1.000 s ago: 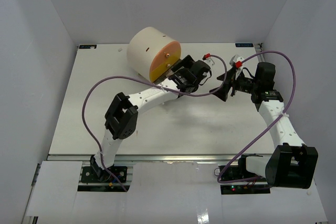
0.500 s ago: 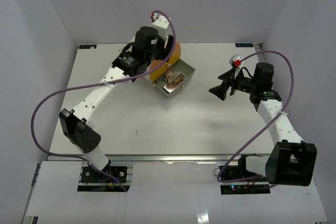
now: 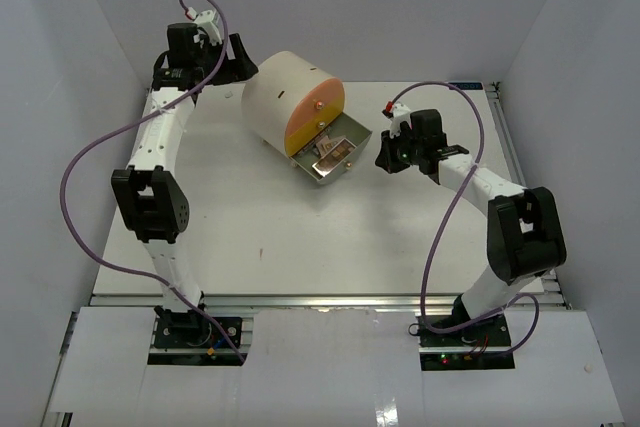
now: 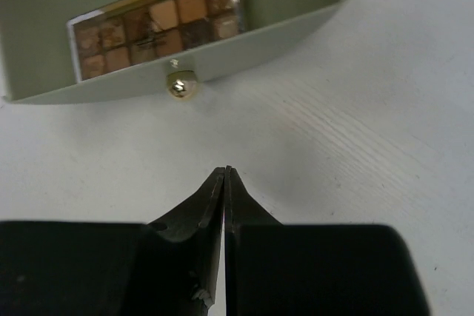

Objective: Organize the makeup

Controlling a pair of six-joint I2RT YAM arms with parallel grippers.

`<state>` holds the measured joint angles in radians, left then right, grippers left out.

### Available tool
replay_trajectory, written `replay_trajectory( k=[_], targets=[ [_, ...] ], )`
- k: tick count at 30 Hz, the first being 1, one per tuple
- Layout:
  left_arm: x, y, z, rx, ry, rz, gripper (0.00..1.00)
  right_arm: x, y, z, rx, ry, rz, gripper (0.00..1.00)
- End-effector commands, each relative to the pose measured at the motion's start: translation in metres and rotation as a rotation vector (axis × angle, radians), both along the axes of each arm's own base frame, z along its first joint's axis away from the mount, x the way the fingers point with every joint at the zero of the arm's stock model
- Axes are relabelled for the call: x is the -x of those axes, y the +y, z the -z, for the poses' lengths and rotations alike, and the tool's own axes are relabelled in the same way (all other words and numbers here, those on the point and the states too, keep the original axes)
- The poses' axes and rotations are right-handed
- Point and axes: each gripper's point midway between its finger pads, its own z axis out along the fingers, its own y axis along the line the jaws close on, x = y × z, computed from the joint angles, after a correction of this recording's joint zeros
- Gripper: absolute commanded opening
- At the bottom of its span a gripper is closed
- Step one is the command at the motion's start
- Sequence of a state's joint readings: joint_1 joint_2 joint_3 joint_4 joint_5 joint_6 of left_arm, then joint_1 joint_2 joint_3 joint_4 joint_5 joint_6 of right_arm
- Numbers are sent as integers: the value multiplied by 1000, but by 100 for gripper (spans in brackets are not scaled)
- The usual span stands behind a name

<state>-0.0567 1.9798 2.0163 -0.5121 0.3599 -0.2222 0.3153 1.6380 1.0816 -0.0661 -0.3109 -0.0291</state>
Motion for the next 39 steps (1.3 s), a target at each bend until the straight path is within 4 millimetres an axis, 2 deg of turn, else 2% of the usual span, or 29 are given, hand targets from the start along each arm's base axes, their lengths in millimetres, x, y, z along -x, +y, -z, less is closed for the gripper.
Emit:
replay_trajectory(
  k=[1,2,6,9,14,18,19,22,25,29,32,36,39],
  targets=[
    [-10,-19,-29,50,-93,139,93,-22,-3,5,-49,48,162,8],
    [-14,-23,-17,58,-76,168,93,-23,-1,9,-61,65,176,8],
    [-6,-47,1,136,-35,328,93,-24,15,27,-99,149,208,8],
    [2,-53,18,163,-4,378,93,-29,39,33,-197,211,184,8],
    [10,-56,40,175,36,401,93,-47,70,28,-381,290,217,8],
    [15,-59,55,189,69,422,93,-69,104,7,-459,238,160,9],
    [15,-59,56,190,71,424,93,-70,107,10,-460,242,155,9],
    [18,-62,66,199,97,434,93,-86,135,-3,-499,200,85,11],
    [21,-67,72,198,107,450,93,-99,149,-8,-531,186,47,14],
    [22,-71,78,200,121,452,93,-115,164,-2,-573,211,22,17],
    [22,-71,79,200,125,442,93,-118,170,-1,-604,215,6,20],
    [19,-68,75,187,117,413,94,-112,171,-7,-625,207,-28,25],
    [11,-56,71,166,109,339,96,-102,158,-5,-595,206,-21,27]
  ],
)
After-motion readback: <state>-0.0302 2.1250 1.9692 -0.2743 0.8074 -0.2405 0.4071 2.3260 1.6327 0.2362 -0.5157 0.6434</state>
